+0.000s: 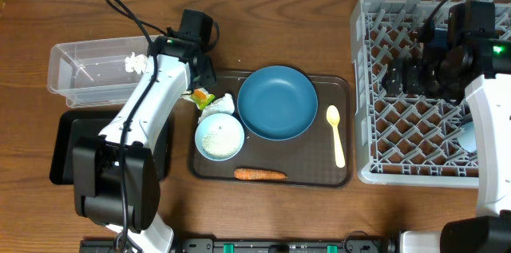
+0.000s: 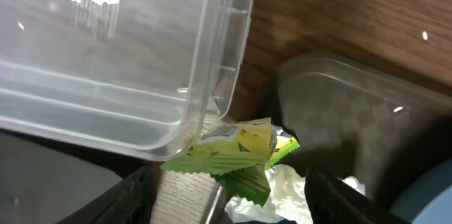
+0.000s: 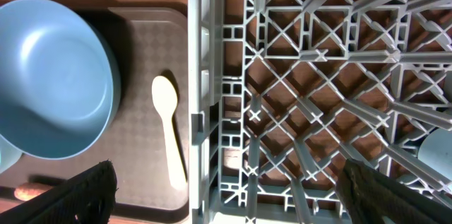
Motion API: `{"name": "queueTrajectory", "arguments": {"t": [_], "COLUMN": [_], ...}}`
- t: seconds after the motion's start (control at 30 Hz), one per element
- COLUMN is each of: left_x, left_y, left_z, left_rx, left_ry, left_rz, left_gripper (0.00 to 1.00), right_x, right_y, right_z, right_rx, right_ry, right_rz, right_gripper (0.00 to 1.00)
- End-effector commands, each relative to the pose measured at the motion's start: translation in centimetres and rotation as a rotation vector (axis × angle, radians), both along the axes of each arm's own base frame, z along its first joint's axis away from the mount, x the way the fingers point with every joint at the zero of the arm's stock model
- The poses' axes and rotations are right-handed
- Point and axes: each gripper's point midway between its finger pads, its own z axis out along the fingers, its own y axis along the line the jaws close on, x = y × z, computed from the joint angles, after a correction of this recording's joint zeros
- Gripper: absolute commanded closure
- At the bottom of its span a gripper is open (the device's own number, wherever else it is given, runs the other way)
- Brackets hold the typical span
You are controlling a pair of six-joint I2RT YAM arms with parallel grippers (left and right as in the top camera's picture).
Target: Sort waste into correct bins and load items into the dishwasher rack
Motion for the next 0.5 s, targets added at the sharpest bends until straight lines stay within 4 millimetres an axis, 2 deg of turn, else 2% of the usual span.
{"name": "queueTrajectory", "arguments": {"t": [0.0,0.47], "left_x": [-0.92,-0.02], "left_y": [0.55,1.23], "left_z": [-1.4,-1.61], "left_rx": [-0.001,0.039], "left_ry": [0.021,-0.023], "left_rz": [0.088,0.101], "left_gripper": [0.31,0.3], "right_x": [0.2,0.13], "right_y": [0.5,0.5], "right_z": [0.11,0.09], "right_rx": [0.002,0.002], "right_ry": [-0.001,0.002], "right_rz": [0.004,0.004], "right_gripper": [0.01,0.01]}}
